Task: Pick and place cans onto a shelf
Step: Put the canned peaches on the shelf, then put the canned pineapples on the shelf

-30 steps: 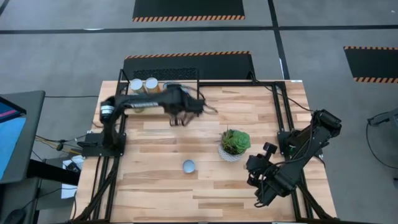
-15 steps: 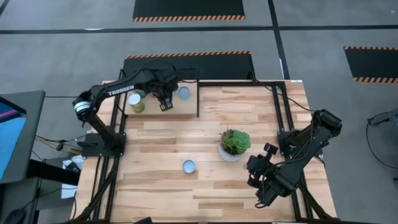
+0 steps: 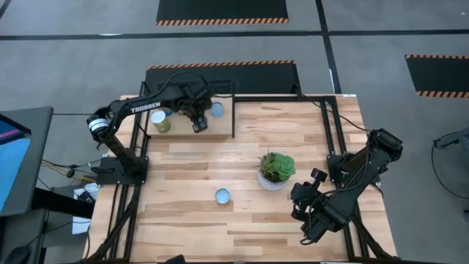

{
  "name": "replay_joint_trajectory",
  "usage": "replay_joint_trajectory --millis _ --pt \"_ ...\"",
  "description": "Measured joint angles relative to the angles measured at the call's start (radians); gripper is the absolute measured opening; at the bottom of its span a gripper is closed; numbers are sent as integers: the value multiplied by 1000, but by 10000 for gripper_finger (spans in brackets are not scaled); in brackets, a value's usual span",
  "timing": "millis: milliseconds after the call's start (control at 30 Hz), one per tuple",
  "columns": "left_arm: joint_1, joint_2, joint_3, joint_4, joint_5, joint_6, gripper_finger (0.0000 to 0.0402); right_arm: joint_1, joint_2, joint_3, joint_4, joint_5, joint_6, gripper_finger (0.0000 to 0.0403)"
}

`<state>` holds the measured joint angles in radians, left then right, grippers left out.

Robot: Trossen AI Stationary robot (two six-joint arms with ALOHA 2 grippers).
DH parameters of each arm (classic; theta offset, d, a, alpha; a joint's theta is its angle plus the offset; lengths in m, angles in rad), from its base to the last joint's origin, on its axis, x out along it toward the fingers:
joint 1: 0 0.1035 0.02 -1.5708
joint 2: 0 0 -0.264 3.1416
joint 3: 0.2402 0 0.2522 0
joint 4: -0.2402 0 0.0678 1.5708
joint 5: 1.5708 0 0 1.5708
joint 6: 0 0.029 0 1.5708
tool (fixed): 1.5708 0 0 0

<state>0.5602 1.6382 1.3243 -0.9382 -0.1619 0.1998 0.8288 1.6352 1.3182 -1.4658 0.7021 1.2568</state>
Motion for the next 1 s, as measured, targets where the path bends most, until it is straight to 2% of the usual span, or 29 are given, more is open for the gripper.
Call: replay_joint_trajectory --millis 400,533,733,1000 --pt "-5 0 -38 43 -3 -25 0 9 0 0 1 0 0 28" --pt "-5 0 -38 27 -10 -26 13 8 0 0 1 0 0 28" --pt "-4 0 -38 31 -90 -40 40 8 0 0 5 0 1 28" --pt "-2 0 -38 33 -128 -44 45 8 0 0 9 0 0 28"
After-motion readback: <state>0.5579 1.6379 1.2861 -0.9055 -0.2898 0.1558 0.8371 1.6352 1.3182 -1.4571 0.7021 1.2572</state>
